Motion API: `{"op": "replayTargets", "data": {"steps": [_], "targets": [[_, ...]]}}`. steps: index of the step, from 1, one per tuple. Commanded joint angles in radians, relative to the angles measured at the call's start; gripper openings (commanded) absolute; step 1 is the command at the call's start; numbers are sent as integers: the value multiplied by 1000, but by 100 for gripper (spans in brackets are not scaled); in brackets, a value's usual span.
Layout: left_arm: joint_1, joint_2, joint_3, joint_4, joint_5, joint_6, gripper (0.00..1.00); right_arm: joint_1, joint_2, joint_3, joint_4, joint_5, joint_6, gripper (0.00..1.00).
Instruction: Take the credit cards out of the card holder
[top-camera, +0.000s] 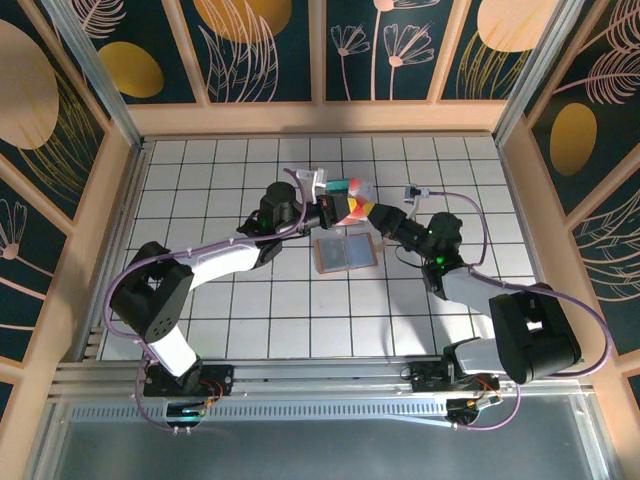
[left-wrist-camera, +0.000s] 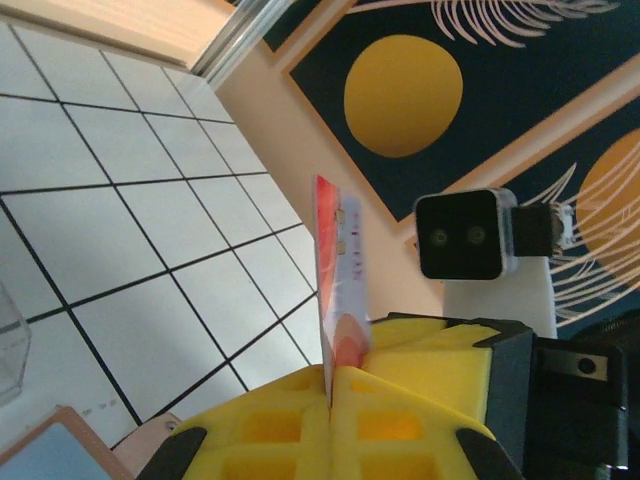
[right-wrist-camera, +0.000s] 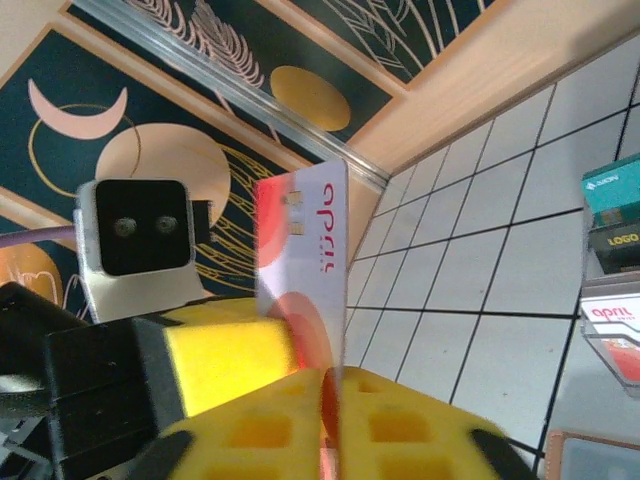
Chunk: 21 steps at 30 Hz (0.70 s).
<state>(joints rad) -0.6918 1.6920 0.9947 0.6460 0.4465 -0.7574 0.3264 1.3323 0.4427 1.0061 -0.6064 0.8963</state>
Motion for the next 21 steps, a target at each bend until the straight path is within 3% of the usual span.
{"op": "replayTargets", "data": {"steps": [1,8,14,21], "targets": [[13,-40,69,-127,-36,151,0,14,-33,31,-69,-27,-51,23],[35,-56,147,-409,-82,454,0,13,-160,75,-382,127,-188,46],[37,-12,246,-621,-144,754,0,13,-256,109,-592,277,-261,53],[40,78,356,-769,-175,1069,0,14,-337,115,-714,411,-283,61]]}}
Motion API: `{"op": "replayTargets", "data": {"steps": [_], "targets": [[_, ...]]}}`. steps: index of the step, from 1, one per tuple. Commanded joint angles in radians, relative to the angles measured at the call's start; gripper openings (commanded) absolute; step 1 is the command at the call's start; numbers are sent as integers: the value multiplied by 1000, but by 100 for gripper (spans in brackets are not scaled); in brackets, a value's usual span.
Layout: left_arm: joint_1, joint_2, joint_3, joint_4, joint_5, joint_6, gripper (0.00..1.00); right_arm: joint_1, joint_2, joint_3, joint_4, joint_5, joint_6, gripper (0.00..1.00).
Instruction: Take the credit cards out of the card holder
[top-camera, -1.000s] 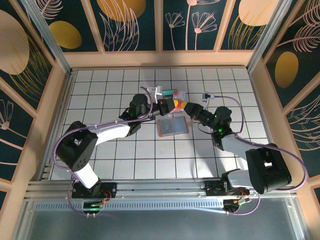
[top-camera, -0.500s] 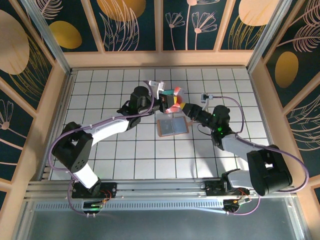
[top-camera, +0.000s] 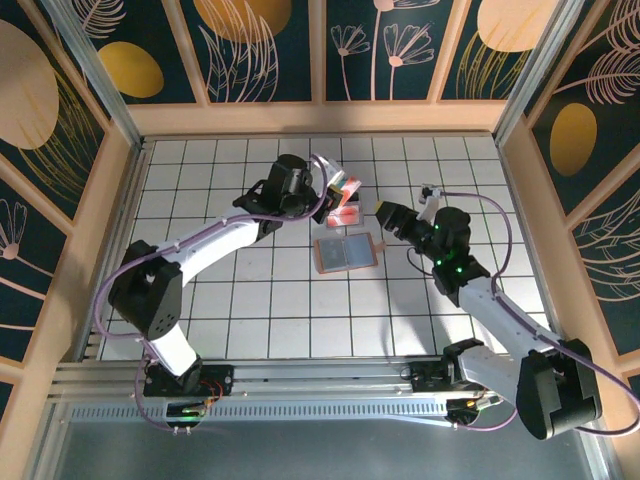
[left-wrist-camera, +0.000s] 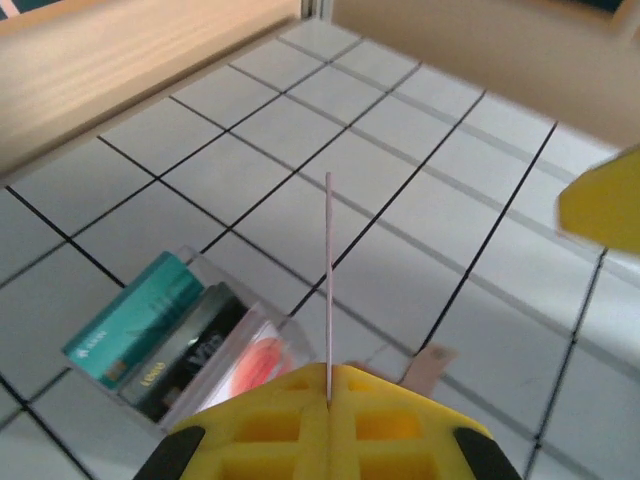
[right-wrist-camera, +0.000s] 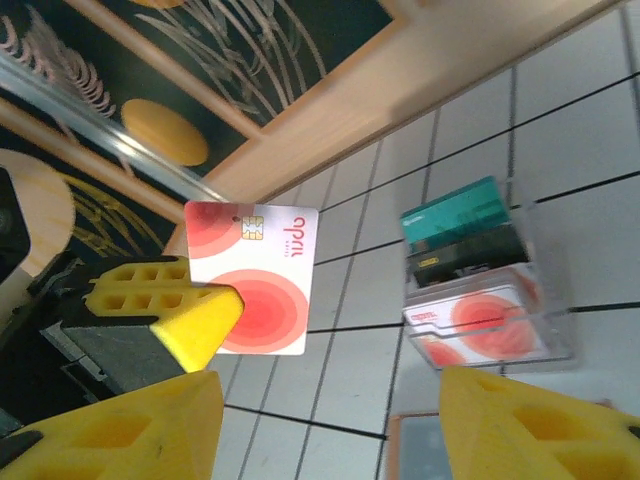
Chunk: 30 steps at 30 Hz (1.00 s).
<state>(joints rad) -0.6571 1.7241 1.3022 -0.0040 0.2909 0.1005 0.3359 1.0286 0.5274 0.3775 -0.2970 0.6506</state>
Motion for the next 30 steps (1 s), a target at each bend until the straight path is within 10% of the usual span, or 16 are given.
{"op": "replayTargets", "data": {"steps": [1,30], "targets": [[5,63,67,-133,-26,251,0,3,-44,29,-101,122,-38,62],[22,454,529,-538,-66,646,0,4,-99,56,-235,282,-32,72]]}}
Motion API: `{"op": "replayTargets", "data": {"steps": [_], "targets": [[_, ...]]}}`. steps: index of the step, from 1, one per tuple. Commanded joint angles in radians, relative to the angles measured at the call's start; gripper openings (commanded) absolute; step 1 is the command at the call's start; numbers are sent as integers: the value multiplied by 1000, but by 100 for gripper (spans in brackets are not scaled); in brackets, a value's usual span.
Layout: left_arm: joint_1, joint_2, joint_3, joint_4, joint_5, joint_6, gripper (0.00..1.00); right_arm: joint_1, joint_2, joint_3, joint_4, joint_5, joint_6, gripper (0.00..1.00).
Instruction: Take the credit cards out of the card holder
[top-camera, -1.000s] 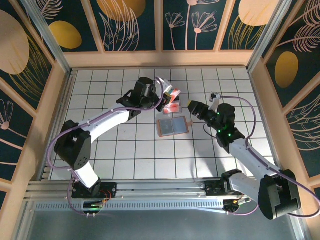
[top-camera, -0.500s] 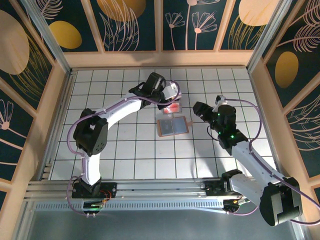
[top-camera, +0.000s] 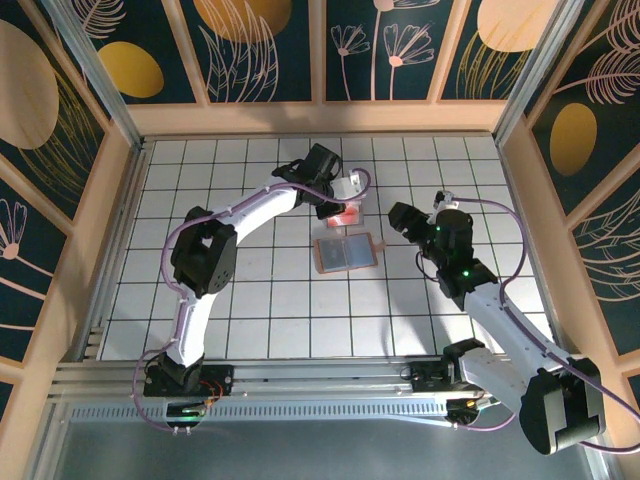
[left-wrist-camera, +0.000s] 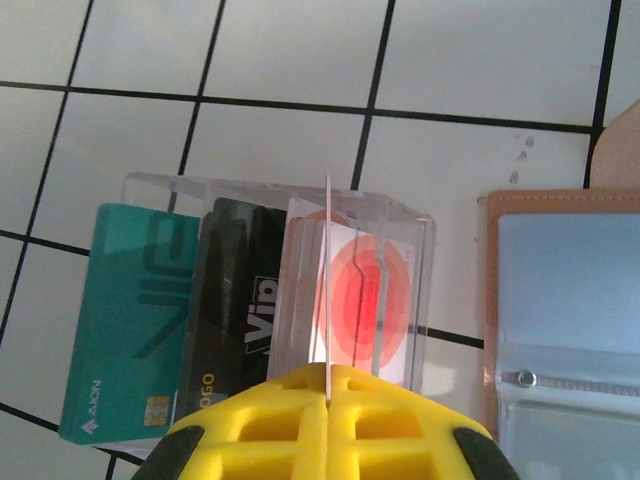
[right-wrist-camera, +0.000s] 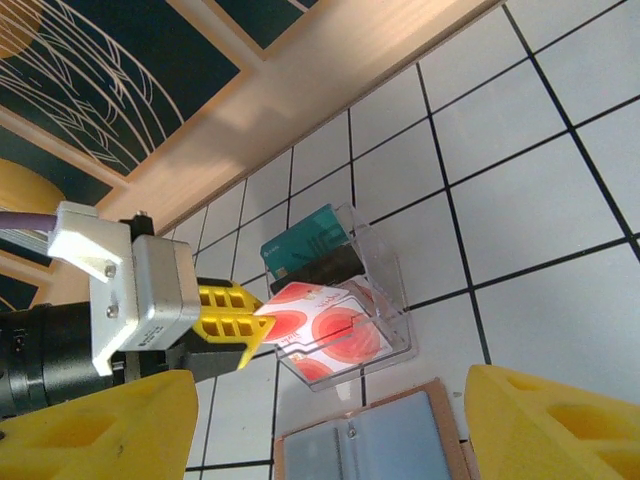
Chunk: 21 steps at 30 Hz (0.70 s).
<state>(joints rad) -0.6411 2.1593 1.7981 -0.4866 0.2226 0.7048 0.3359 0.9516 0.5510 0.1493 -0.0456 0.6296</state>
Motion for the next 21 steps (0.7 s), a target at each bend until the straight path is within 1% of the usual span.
{"op": "replayTargets", "data": {"steps": [1,11,21], "targets": [[6,20,31,-56,4,46,0,4,-22,32,-6,30,-10,72],[6,50,35,-71,-2,101,0,4,-21,27,1,25,-3,72],[6,103,109,-148,11,144,0,4,-19,26,9,20,2,72]]}}
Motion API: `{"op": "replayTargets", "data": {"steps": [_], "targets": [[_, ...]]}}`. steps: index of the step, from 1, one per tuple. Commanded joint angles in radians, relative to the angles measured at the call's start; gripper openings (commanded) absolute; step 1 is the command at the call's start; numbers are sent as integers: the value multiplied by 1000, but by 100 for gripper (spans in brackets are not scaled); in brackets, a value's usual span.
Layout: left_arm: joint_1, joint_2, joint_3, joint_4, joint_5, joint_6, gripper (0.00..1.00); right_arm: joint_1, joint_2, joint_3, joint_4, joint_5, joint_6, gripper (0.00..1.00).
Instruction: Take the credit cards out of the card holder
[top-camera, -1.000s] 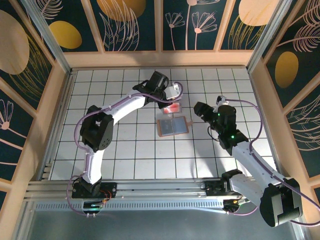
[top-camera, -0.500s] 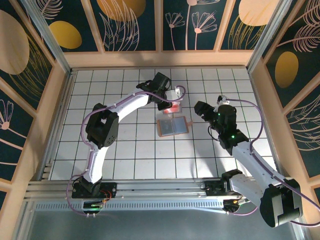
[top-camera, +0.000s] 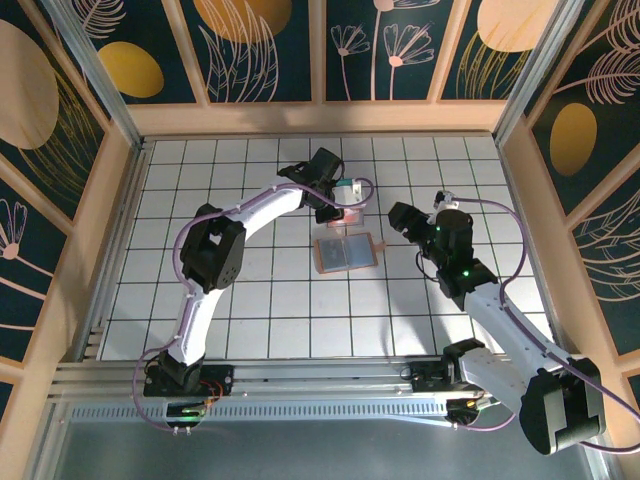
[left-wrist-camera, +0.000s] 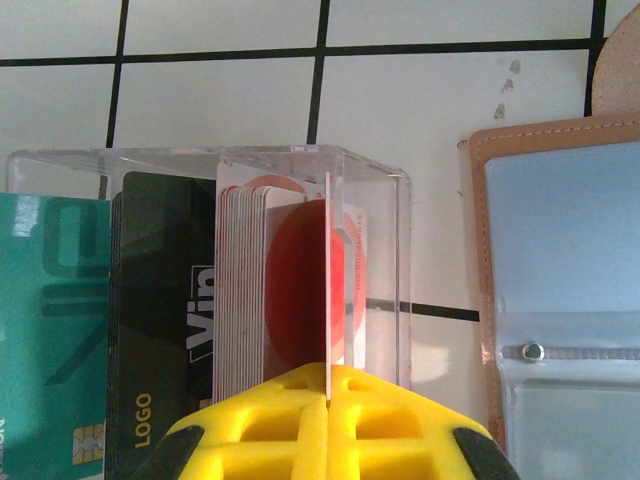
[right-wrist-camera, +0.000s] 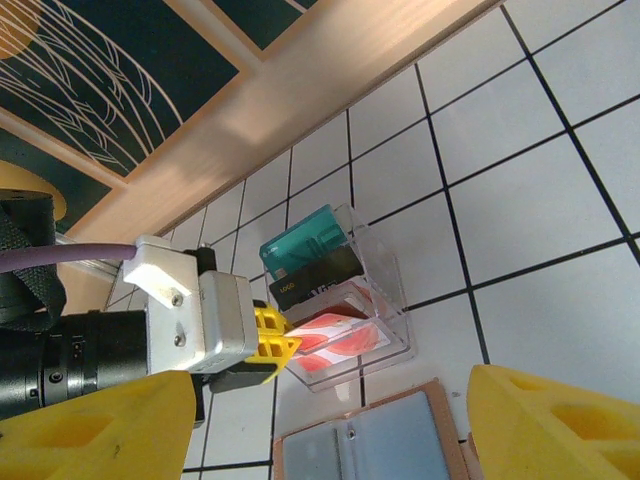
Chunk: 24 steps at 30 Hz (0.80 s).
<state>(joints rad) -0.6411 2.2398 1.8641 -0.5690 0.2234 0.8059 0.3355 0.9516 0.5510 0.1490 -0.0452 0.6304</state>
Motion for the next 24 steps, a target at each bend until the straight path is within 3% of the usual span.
{"op": "replayTargets", "data": {"steps": [1,7,11,22,23,24], "targets": [[5,29,50,-76,9,46,0,4,-18,26,10,18,1,73],[6,57,109,-142,4,35,0,4,-17,27,17,16,-1,73],[5,81,159,-183,9,17,9,5,-10,27,27,10,0,74],[6,108,207,-218,15,-2,11,4,4,30,34,2,0,74],[5,108,208,-216,14,-5,12,5,3,30,34,2,0,74],[5,107,209,-212,12,-14,24,4,4,29,34,2,0,74]]}}
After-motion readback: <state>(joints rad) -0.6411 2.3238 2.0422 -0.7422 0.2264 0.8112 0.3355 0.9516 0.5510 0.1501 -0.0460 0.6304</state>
